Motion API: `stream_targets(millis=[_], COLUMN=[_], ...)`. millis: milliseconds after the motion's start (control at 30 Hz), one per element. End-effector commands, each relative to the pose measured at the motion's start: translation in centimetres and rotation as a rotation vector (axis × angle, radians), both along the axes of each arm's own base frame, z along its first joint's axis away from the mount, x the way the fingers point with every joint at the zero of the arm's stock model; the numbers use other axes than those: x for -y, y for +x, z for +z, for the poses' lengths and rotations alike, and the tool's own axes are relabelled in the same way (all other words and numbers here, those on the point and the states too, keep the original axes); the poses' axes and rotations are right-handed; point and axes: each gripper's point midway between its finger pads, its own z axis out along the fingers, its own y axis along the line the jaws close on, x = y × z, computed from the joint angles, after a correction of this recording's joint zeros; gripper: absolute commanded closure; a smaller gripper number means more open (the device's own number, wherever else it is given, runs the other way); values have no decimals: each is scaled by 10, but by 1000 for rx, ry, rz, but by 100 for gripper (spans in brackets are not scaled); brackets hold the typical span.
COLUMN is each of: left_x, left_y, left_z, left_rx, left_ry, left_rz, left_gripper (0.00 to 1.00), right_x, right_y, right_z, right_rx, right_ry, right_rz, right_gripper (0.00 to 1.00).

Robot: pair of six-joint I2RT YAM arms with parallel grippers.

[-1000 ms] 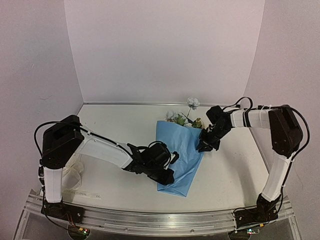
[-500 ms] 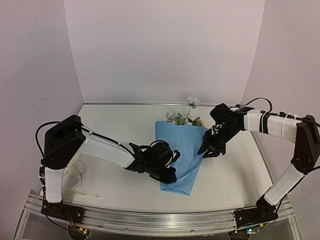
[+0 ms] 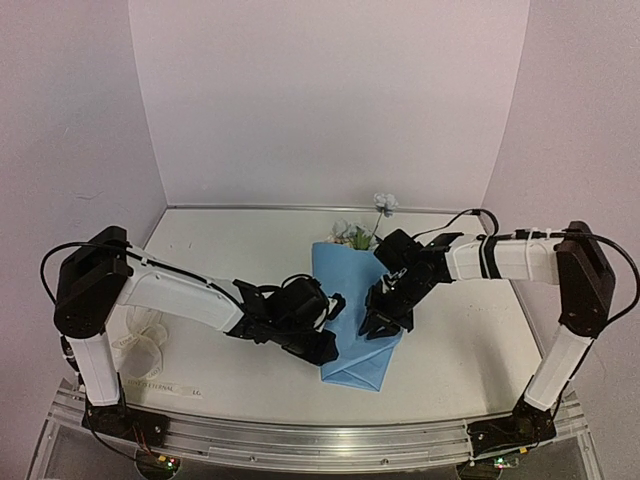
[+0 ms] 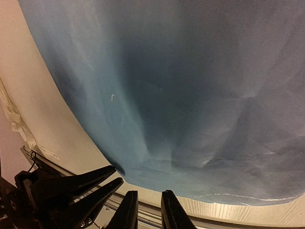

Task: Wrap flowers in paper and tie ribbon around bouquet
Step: Press the folded bouquet at the center of the board.

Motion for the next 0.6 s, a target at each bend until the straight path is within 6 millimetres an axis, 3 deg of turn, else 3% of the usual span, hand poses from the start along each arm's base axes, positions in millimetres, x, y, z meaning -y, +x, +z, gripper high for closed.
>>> stream_targets(millis=[0,200,567], left_x=[-2,4,2], left_y=[-5,-8,-11], left_z=[-2,-17,-33], left_rx=[0,-32,-76], left_ry=[4,9,27], left_rz=[-42,-58,-40], left_gripper=[88,89,89], right_x=[-8,5,1], right_y=[4,-6,-21], right_z=[-12,-34,-29], right_rx=[7,-10,1], right_ry=[15,-25,-1], right_rz=[-30,-42,7], right_gripper=[82,82,82])
